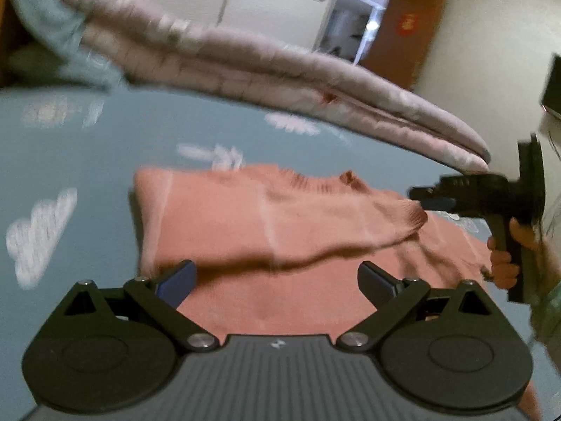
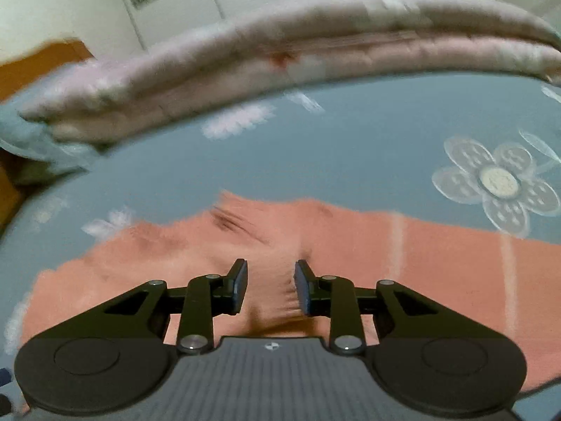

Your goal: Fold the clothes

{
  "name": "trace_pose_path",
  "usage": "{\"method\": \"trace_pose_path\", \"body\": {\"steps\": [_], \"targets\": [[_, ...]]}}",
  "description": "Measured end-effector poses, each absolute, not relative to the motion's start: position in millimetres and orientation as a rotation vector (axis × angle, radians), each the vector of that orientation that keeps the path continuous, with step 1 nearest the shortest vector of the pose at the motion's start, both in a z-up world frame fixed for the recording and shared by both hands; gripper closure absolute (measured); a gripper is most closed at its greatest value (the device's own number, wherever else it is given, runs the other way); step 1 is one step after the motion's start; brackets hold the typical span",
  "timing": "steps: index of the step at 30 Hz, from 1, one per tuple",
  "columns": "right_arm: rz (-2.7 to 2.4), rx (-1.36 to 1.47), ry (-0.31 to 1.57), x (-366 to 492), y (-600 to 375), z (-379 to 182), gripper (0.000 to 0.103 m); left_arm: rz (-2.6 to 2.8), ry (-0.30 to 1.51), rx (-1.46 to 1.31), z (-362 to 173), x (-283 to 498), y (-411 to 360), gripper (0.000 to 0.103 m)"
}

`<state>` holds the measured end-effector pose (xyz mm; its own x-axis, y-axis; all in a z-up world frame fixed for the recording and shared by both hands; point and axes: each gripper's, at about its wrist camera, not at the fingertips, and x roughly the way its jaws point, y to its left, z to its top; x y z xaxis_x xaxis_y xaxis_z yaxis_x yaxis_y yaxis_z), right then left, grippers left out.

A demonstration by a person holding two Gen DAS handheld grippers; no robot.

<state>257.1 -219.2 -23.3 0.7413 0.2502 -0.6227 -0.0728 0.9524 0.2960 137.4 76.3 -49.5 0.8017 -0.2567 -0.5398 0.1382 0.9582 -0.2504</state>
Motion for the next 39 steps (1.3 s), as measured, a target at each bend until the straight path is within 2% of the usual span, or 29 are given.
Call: {"method": "trace_pose_path", "body": {"steps": [2, 6, 9, 10, 15, 17, 19, 20, 25, 29, 32, 36, 39], "targets": [[0.296, 0.282, 0.712, 259, -203, -18, 0.058, -0.221, 0.549, -0.114, -42, 147, 74, 0.005], [0.392, 0.215, 0.769, 274, -163, -32, 0.054, -0.271, 0.550, -0.100, -49, 189, 82, 0.005], [0.382, 0.184, 0.859, 289, -152, -59, 0.054, -0.210, 0.695, -0.183, -77, 223, 101, 0.005], [0.375, 0.183, 0.864, 290, -154, -64, 0.056, -0.180, 0.770, -0.223, -92, 232, 111, 0.011], [0.349, 0.196, 0.872, 277, -166, -56, 0.055, -0.185, 0.781, -0.199, -88, 228, 112, 0.013], [0.332, 0.191, 0.862, 258, -166, -47, 0.051, -0.201, 0.727, -0.263, -74, 226, 117, 0.012], [0.327, 0.203, 0.841, 235, -167, -37, 0.033, -0.243, 0.685, -0.304, -65, 233, 124, 0.009], [0.329, 0.216, 0.824, 218, -169, -33, 0.031, -0.265, 0.663, -0.323, -61, 236, 127, 0.009], [0.315, 0.259, 0.823, 155, -179, -34, 0.031, -0.156, 0.846, -0.311, -84, 297, 141, 0.010], [0.260, 0.305, 0.867, 127, -190, -43, 0.031, -0.170, 0.868, -0.198, -89, 307, 139, 0.010], [0.235, 0.339, 0.889, 113, -196, -50, 0.031, -0.151, 0.882, -0.158, -77, 302, 133, 0.011], [0.239, 0.370, 0.882, 101, -202, -49, 0.031, -0.249, 0.777, -0.226, -51, 262, 131, 0.009], [0.239, 0.367, 0.879, 101, -201, -45, 0.031, -0.322, 0.792, -0.270, -54, 241, 126, 0.009]]}}
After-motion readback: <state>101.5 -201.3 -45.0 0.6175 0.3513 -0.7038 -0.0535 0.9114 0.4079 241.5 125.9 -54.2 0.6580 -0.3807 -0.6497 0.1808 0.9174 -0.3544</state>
